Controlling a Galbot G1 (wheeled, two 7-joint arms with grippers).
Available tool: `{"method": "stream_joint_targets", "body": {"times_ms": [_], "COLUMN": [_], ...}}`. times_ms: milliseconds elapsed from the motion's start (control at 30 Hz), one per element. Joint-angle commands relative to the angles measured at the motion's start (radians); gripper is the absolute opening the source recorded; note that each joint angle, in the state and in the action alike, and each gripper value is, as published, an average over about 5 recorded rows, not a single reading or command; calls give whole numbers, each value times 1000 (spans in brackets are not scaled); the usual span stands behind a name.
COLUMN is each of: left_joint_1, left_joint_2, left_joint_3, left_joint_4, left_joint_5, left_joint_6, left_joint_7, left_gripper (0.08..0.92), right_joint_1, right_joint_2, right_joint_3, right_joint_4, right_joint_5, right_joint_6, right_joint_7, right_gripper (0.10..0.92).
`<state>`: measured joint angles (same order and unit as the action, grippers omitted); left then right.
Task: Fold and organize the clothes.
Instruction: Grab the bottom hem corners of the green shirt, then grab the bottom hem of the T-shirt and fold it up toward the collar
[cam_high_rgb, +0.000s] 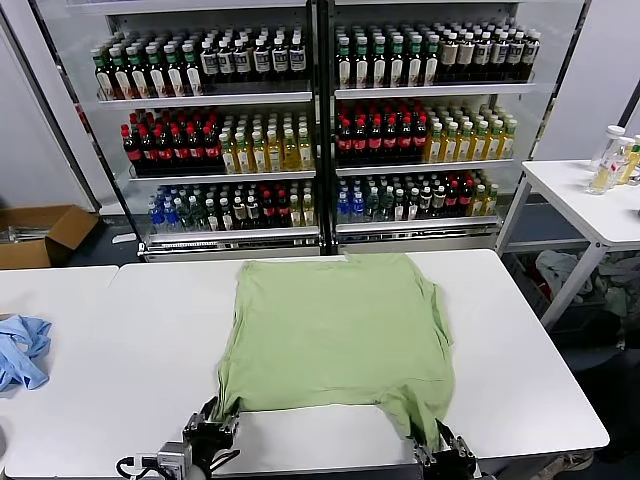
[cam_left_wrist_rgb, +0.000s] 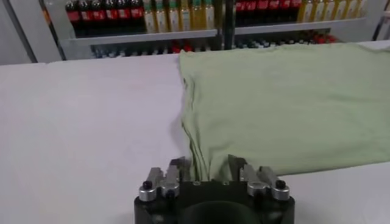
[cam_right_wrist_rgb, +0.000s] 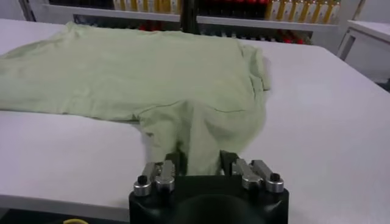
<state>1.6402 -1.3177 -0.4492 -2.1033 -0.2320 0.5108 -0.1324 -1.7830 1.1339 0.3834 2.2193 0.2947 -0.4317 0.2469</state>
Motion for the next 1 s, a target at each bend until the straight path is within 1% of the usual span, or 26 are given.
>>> {"method": "stream_joint_targets", "body": {"times_ms": [33,133,200,400,600,767,1000], "left_joint_1": [15,25,33,57,44,1,-78], "left_joint_2": [5,6,7,23,51,86,124], "left_joint_3": [-5,-17,-26,-49,-71,-74,-60], "left_joint_4": [-23,-52,-77,-147,-190,-166,-78], "left_joint_5": [-50,-80,-102,-137,-196,-227,-254], "left_joint_6": [-35,-63,-78,-109,-113,-117,-122], "left_joint_7": [19,19,18,15,18,22,24], "left_gripper": [203,125,93,84,84,84,84], "right_joint_1": [2,1,-1,-2,57,169,370], "right_joint_2": [0,-4,-9,-26,-54,-87,-122], "right_joint_3": [15,34,49,92,134,130,66], "right_joint_4": [10,28,46,105,122,70,-56], "right_joint_5": [10,10,11,23,60,81,105], "right_joint_6": [7,21,29,44,49,43,30], "right_joint_7": [-1,-6,-9,-11,-12,-9,-9], "right_gripper": [204,139,124,124,124,124,124]}}
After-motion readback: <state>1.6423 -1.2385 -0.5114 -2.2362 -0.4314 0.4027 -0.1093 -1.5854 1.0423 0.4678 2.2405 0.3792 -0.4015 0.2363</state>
